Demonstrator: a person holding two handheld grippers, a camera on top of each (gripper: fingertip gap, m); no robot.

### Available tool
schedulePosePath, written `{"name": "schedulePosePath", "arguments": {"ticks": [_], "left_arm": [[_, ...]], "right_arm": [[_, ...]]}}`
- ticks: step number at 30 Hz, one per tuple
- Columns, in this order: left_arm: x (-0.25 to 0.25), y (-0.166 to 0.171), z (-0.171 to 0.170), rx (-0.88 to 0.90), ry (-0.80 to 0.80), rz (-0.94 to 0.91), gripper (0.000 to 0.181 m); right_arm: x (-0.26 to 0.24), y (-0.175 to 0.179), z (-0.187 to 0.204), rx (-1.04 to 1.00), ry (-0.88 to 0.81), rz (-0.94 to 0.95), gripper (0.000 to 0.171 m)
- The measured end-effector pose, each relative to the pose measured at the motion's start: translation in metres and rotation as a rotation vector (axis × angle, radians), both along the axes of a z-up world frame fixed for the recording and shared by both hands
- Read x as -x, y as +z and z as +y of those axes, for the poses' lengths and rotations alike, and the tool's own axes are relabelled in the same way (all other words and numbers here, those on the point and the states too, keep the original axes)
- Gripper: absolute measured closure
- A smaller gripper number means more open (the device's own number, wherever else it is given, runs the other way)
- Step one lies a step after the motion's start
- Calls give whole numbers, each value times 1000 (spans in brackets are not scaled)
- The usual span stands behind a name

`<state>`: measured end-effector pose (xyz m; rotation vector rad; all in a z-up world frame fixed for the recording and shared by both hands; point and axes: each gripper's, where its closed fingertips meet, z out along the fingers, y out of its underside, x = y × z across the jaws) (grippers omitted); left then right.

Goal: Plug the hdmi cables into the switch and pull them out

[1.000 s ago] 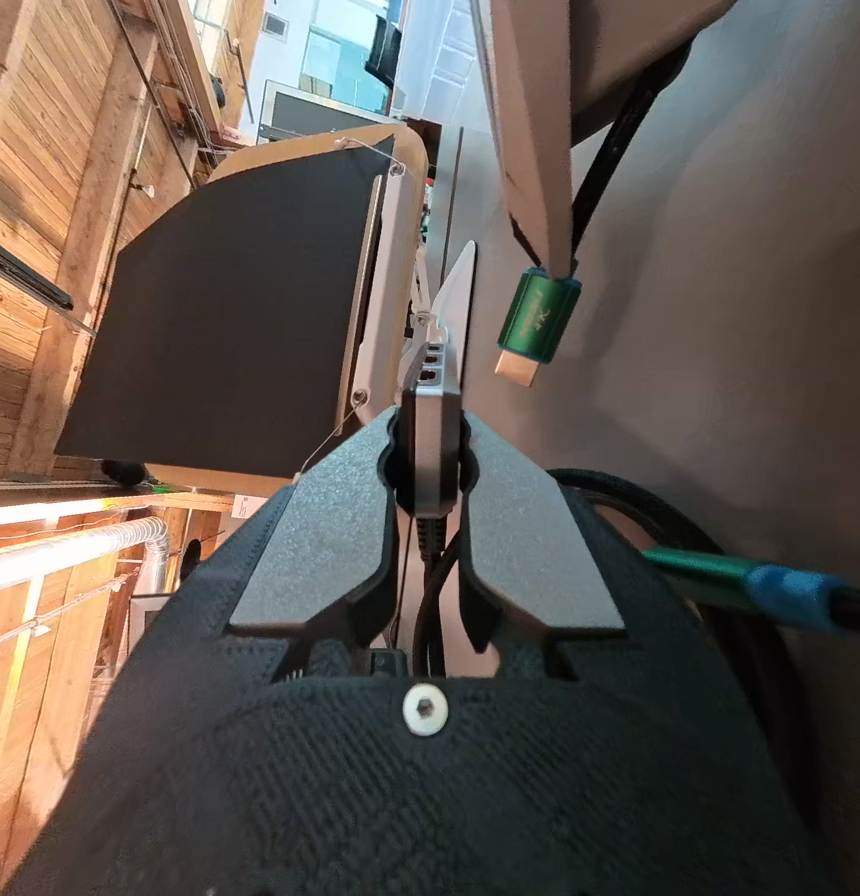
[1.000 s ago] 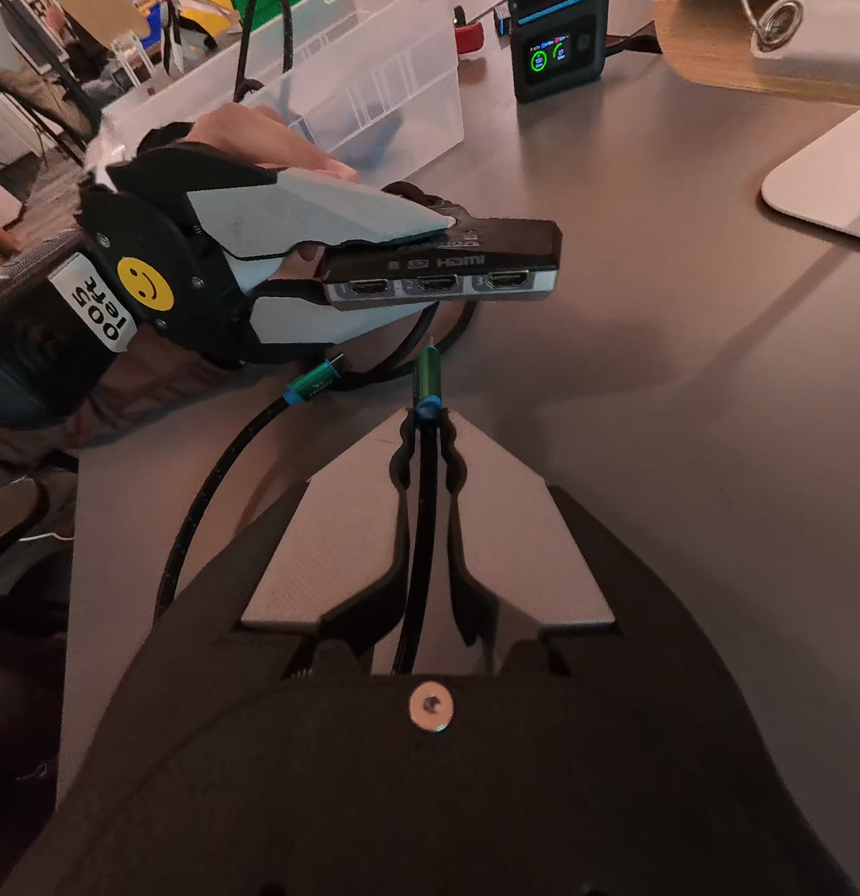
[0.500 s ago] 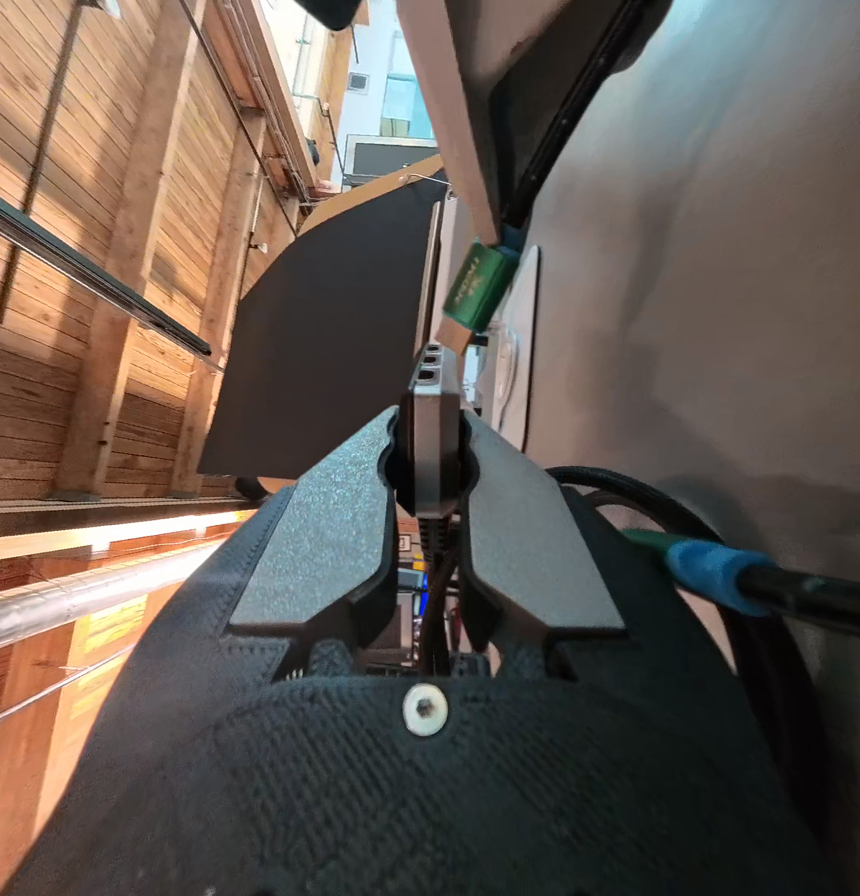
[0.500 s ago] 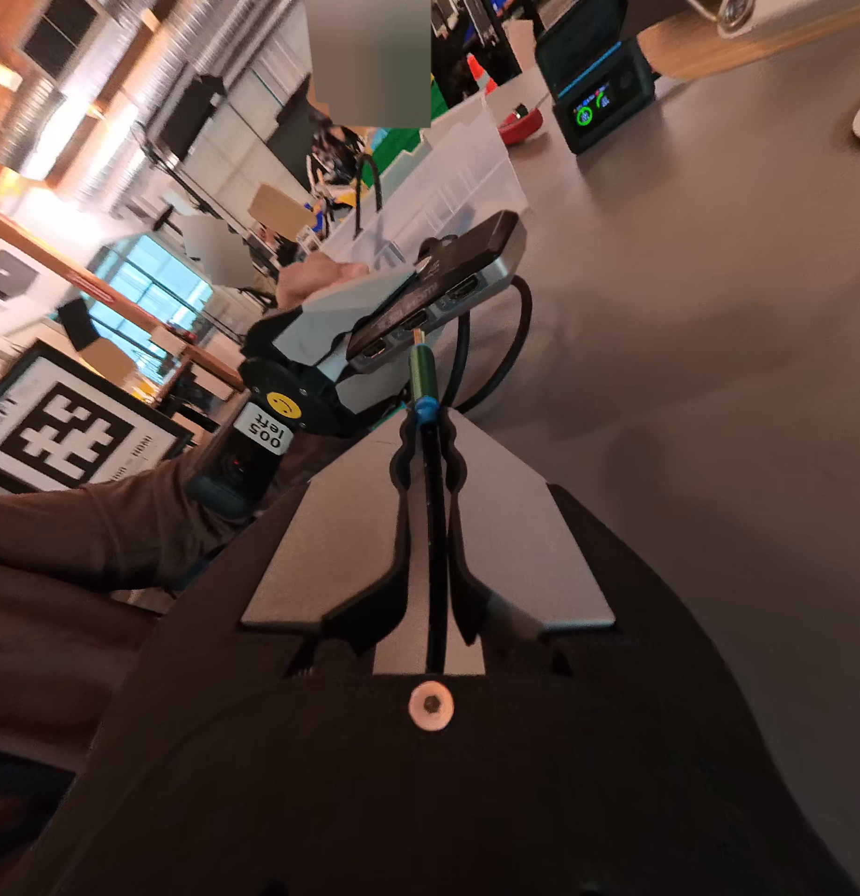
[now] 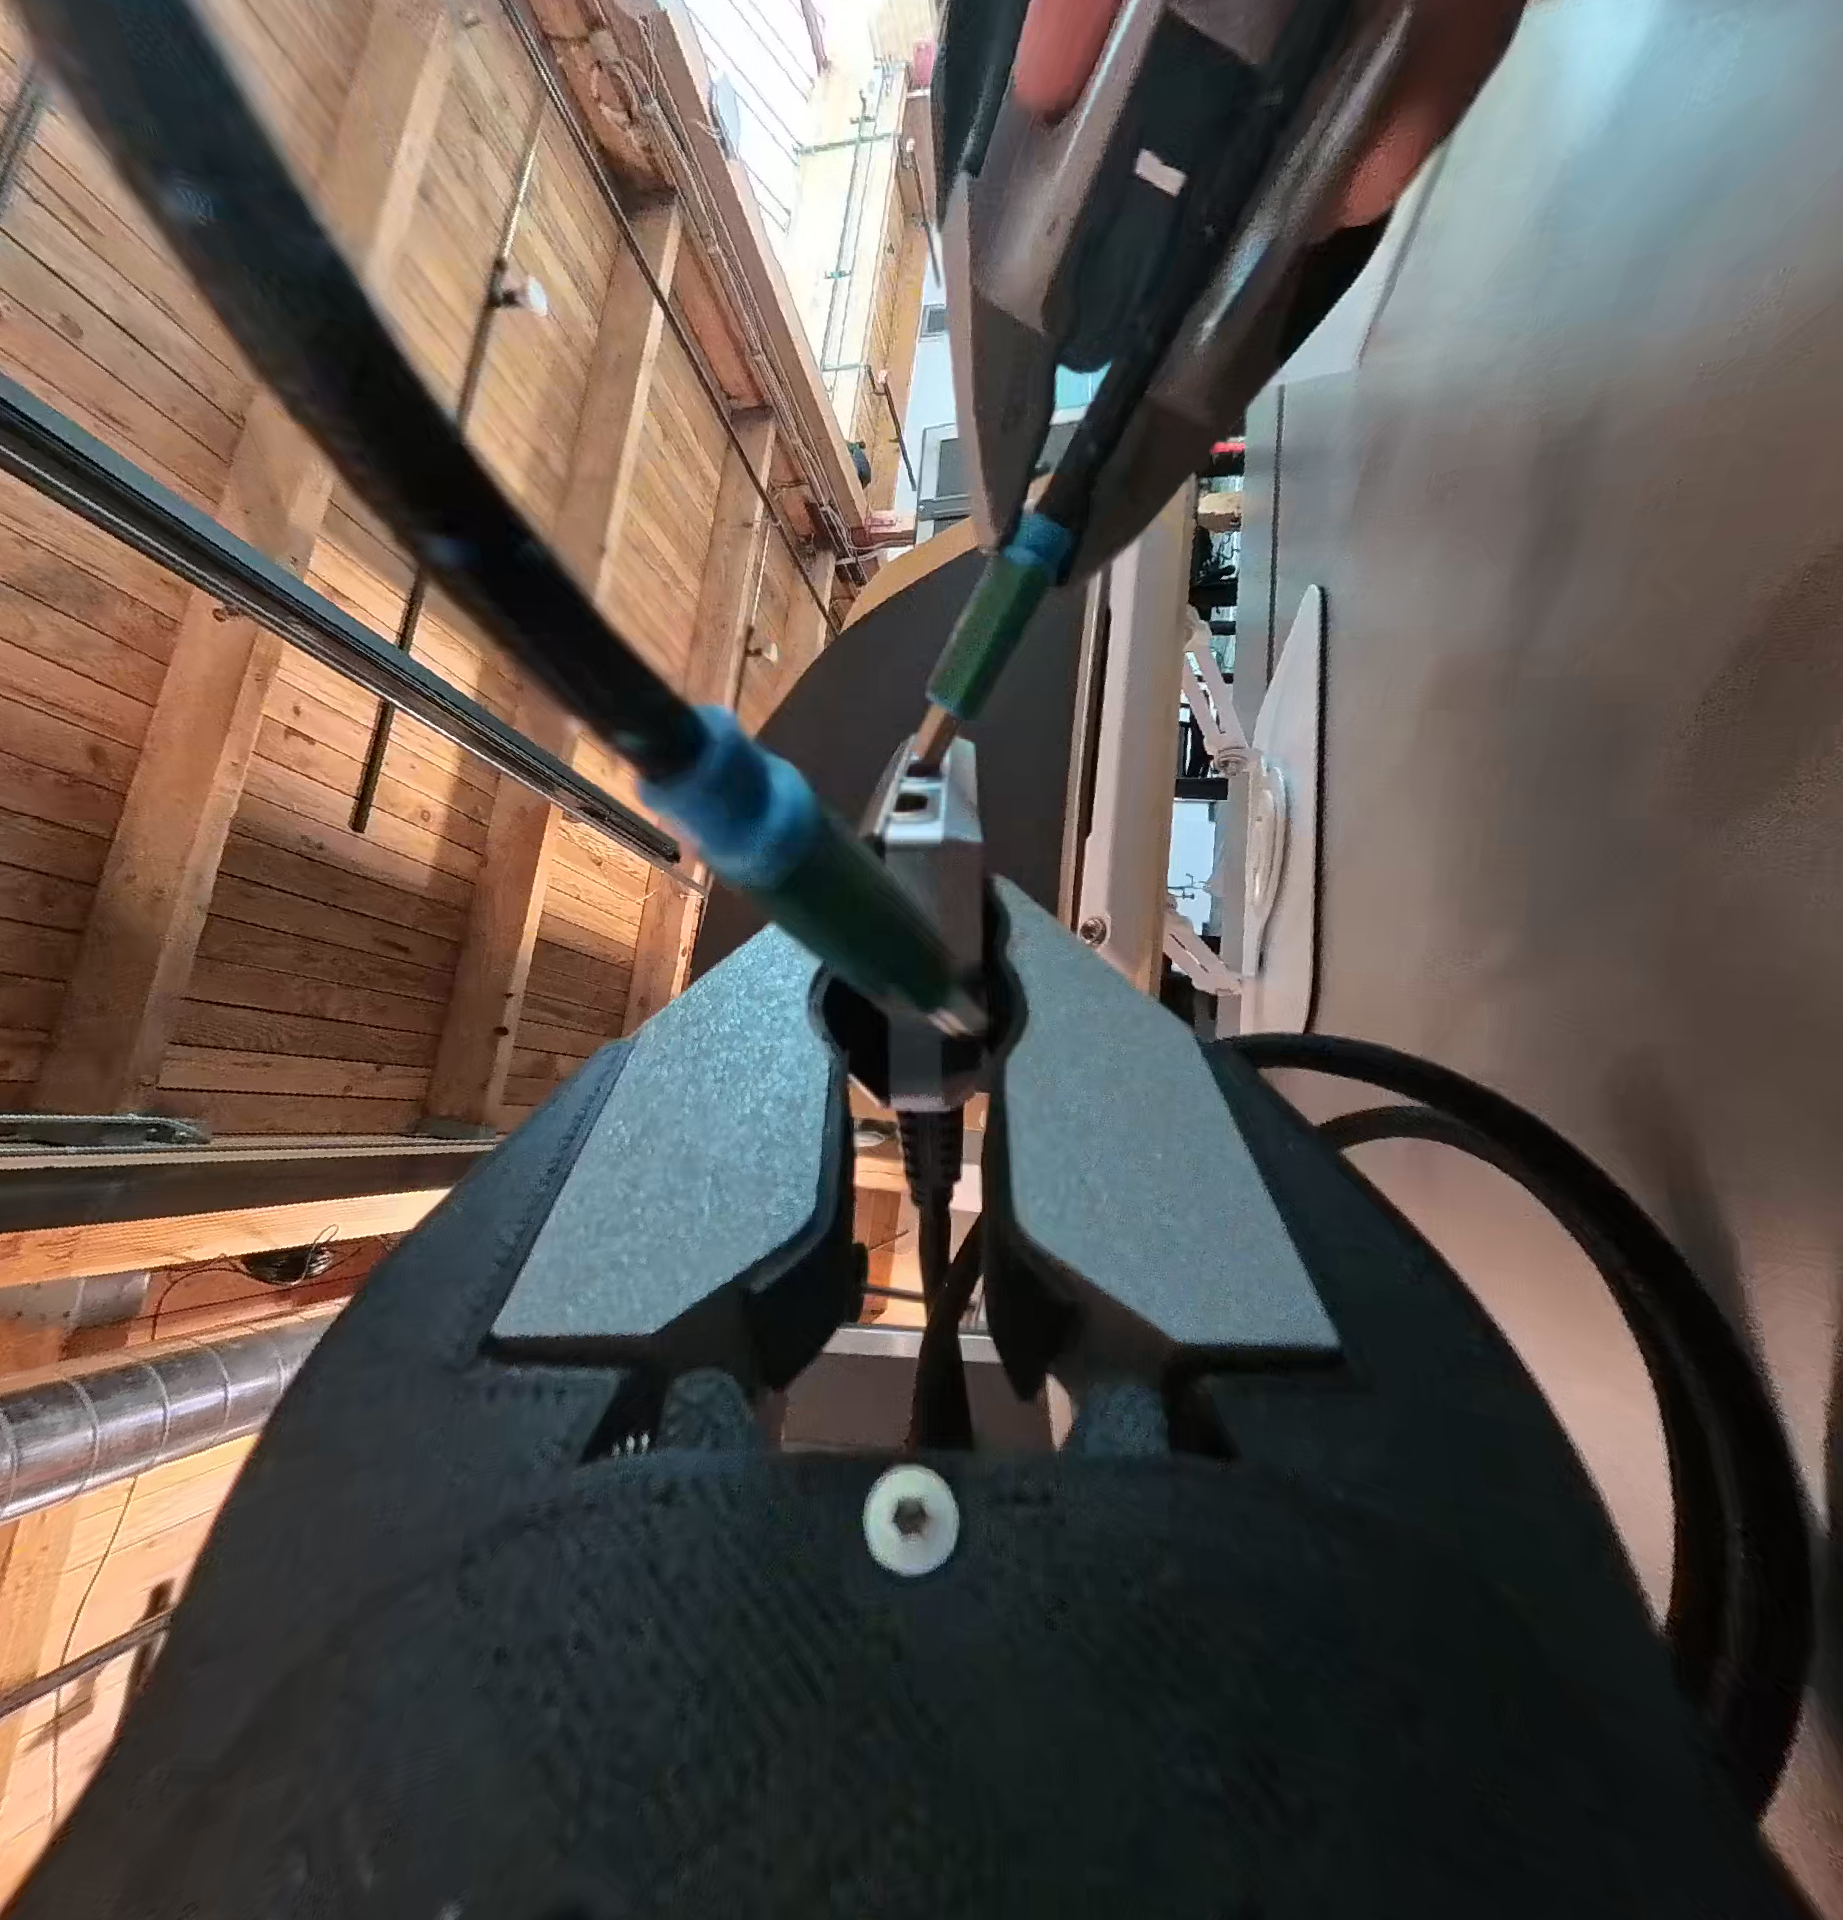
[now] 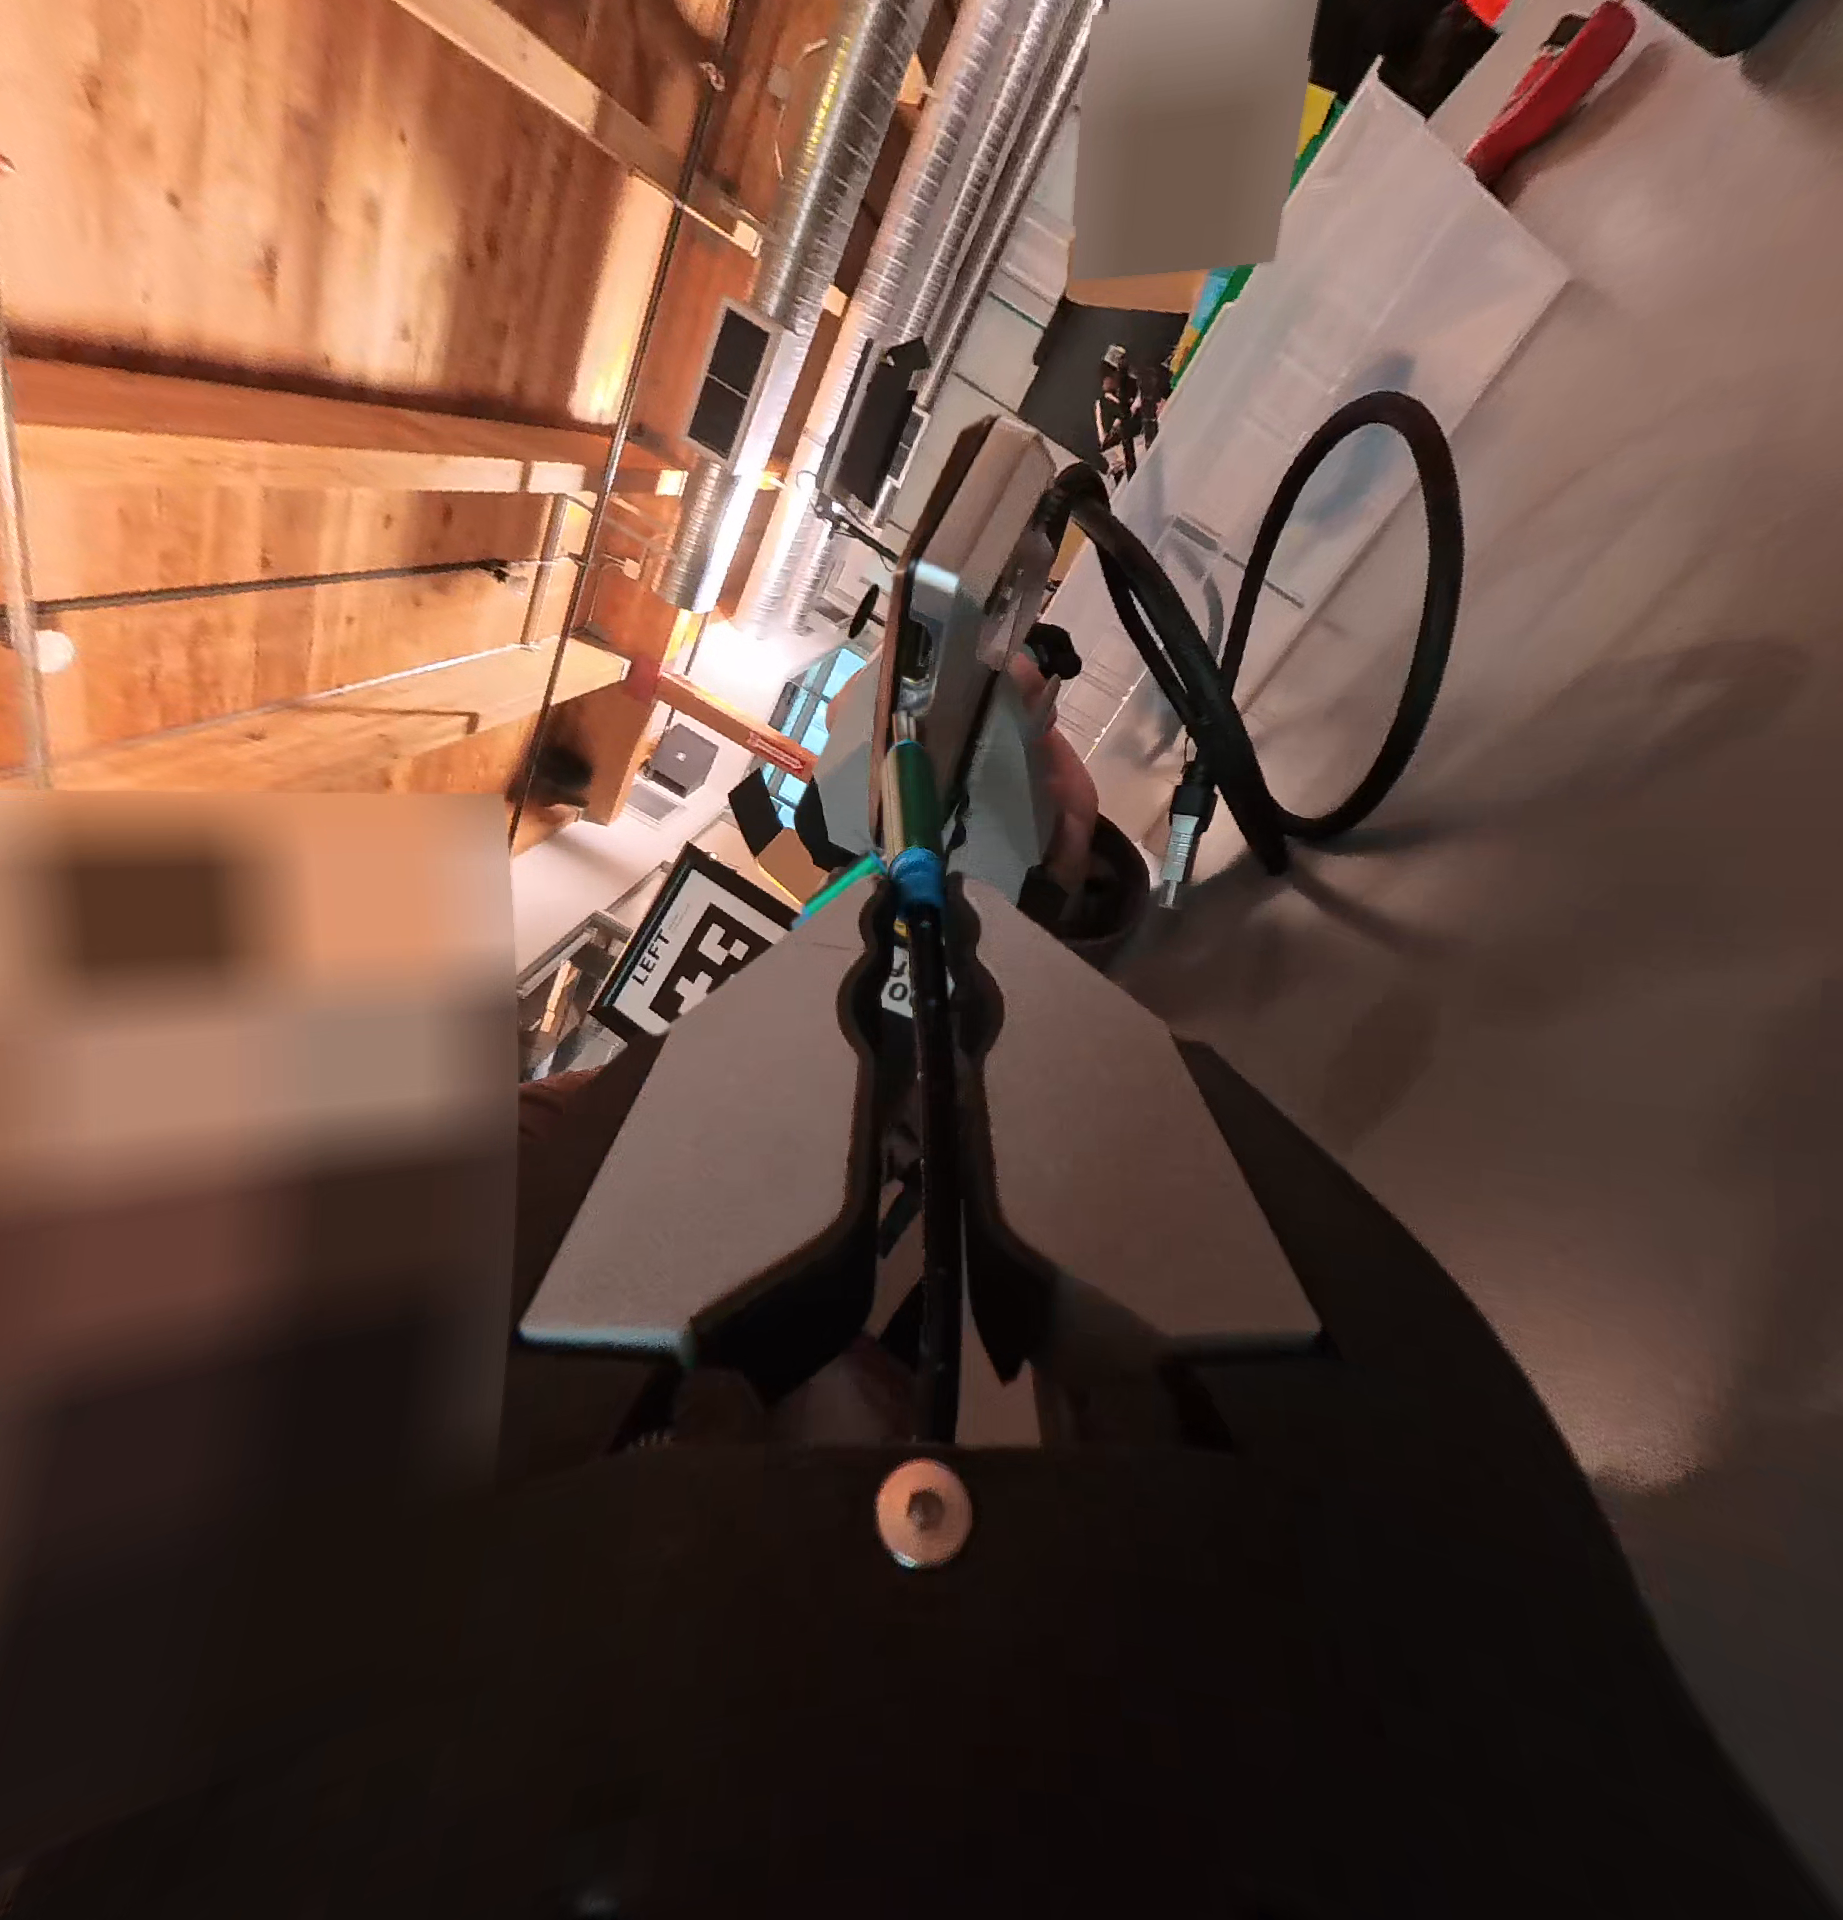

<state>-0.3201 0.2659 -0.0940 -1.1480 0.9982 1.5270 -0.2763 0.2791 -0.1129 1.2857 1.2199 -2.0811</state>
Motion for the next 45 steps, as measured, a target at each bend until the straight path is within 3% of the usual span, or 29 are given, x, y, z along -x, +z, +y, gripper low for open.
{"name": "schedulePosePath", "arguments": {"ticks": [12,21,45], "left_arm": [[-1,3,2,-4,57,139,161],[-3,0,4,7,28,118,162],[-12,-18,5,77,62,286,162]], "right_arm": [[-2,-2,-4,23,31,-28,164],[-4,-4,-3,8,31,-28,164],[-13,-26,-8,-7,106,-156,164]]}}
